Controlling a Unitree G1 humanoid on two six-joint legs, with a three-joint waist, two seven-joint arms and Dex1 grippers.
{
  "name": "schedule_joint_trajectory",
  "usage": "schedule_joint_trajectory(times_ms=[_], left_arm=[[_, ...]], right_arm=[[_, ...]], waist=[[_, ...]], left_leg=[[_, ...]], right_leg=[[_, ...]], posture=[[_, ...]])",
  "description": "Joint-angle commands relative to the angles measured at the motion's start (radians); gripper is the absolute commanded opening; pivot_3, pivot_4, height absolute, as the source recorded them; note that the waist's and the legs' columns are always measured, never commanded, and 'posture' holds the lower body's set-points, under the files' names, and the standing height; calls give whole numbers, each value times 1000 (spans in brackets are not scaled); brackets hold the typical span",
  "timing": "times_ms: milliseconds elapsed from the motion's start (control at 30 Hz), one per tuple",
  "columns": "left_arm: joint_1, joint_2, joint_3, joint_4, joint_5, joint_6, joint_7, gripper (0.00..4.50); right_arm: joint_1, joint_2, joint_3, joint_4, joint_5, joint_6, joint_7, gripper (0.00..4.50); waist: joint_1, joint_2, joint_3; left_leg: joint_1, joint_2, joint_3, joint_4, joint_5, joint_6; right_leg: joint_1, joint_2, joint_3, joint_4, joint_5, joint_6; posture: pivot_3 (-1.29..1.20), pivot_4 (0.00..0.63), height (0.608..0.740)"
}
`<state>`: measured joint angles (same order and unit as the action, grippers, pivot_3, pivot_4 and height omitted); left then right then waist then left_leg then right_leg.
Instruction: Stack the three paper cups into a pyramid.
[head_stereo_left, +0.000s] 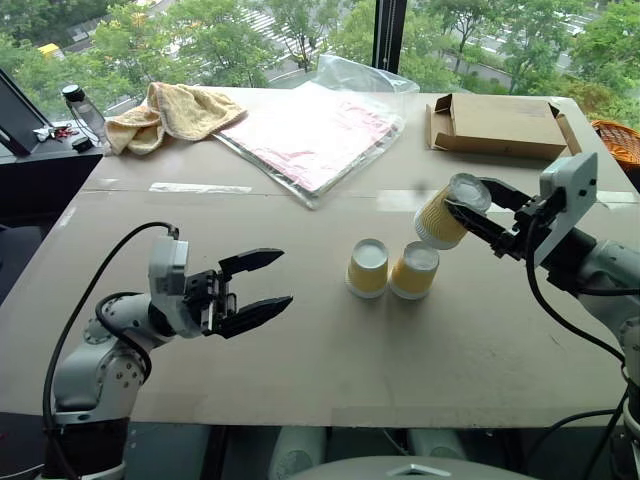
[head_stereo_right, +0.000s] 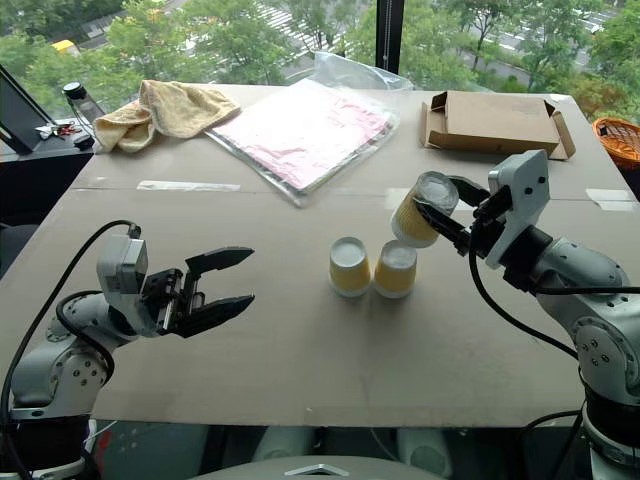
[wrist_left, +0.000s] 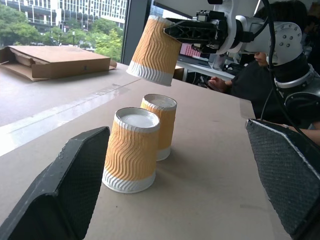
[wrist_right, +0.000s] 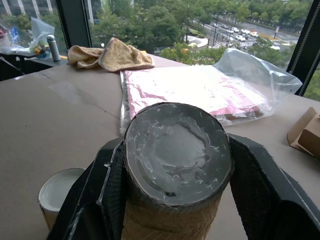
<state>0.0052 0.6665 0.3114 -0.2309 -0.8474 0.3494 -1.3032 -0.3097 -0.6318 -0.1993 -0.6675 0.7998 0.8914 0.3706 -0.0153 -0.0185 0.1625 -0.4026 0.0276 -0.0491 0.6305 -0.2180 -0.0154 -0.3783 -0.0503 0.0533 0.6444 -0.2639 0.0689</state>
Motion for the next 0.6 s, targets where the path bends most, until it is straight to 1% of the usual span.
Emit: schedule_joint_trajectory(times_ms=[33,200,367,600], left_arm=[[9,17,53,-9,-68,39,-1,4500],[25,32,85,8,-75,59,-10,4500],[24,26,94,6,-79,72,5,4500],[20,8,97,2,-78,65,18,4500]], right_arm=[[-61,-18,26,-40,13,24,-12,2120],[-111,-6,61,-43,45,58,-19,2120],[-142,-3,79,-58,92,86,-23,2120],[-142,-6,132,-63,55,66,-23,2120]], waist=[[0,0,0],[-1,0,0],[0,0,0],[0,0,0]], left_leg=[[0,0,0,0,0,0],[0,1,0,-1,0,0],[0,1,0,-1,0,0],[0,1,0,-1,0,0]], right_leg=[[0,0,0,0,0,0],[0,1,-1,0,0,0],[-1,0,0,0,0,0],[-1,0,0,0,0,0]], posture=[[0,150,740],[0,150,740],[0,150,740],[0,150,740]])
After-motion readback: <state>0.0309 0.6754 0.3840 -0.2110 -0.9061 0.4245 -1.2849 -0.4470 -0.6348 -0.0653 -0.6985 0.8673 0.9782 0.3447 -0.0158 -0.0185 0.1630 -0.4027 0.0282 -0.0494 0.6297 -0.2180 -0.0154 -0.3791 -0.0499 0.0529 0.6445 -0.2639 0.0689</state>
